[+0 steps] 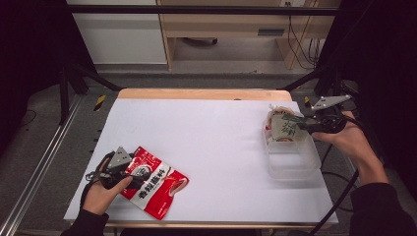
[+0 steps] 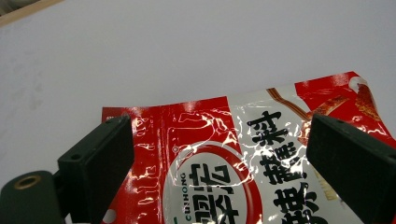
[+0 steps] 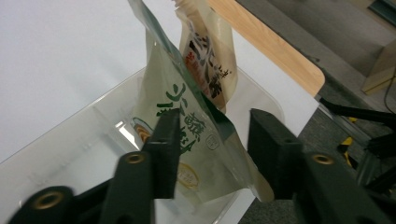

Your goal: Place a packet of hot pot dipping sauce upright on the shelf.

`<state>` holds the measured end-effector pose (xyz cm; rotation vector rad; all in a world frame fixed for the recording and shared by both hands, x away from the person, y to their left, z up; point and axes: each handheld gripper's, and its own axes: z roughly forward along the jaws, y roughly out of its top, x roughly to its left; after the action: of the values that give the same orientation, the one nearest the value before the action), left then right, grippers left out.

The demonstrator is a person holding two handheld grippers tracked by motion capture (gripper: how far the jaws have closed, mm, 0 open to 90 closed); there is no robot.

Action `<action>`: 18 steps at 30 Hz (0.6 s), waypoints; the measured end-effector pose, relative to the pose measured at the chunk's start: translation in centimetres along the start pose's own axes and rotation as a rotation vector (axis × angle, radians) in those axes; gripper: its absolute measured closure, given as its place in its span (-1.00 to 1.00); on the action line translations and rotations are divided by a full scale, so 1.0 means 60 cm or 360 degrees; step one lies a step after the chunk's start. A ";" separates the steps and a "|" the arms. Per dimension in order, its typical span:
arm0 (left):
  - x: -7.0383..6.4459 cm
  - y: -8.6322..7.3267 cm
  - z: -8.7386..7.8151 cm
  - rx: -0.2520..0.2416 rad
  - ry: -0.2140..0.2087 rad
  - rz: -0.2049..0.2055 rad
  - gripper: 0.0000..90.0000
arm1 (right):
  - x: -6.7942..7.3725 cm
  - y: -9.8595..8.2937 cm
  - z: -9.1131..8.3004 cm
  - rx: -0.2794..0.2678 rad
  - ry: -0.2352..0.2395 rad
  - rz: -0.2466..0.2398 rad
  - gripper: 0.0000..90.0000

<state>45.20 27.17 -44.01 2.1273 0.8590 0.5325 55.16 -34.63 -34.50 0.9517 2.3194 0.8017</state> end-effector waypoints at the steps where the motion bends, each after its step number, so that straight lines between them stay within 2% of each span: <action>1: 0.000 0.000 0.000 -0.0002 0.0001 -0.0001 -0.83 | 0.002 0.002 -0.001 0.0003 -0.0021 -0.0005 0.00; 3: 0.000 0.000 0.000 0.0003 0.0003 0.0004 -0.83 | 0.007 0.004 -0.004 -0.0011 -0.0047 -0.0005 -0.16; 8: 0.001 -0.001 -0.001 0.0004 0.0009 0.0006 -0.83 | 0.020 0.014 -0.016 -0.0050 -0.0101 -0.0022 -0.38; 15: 0.004 -0.002 -0.003 0.0001 0.0017 -0.0007 -0.82 | 0.051 0.037 -0.039 -0.0111 -0.0134 -0.0042 -0.57; 18: 0.007 -0.003 -0.005 0.0003 0.0027 -0.0005 -0.83 | 0.071 0.051 -0.050 -0.0159 -0.0154 -0.0078 -0.61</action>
<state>45.23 27.69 -43.96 2.1253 0.8727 0.5492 51.99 -30.67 -31.28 0.8677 2.1904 0.8251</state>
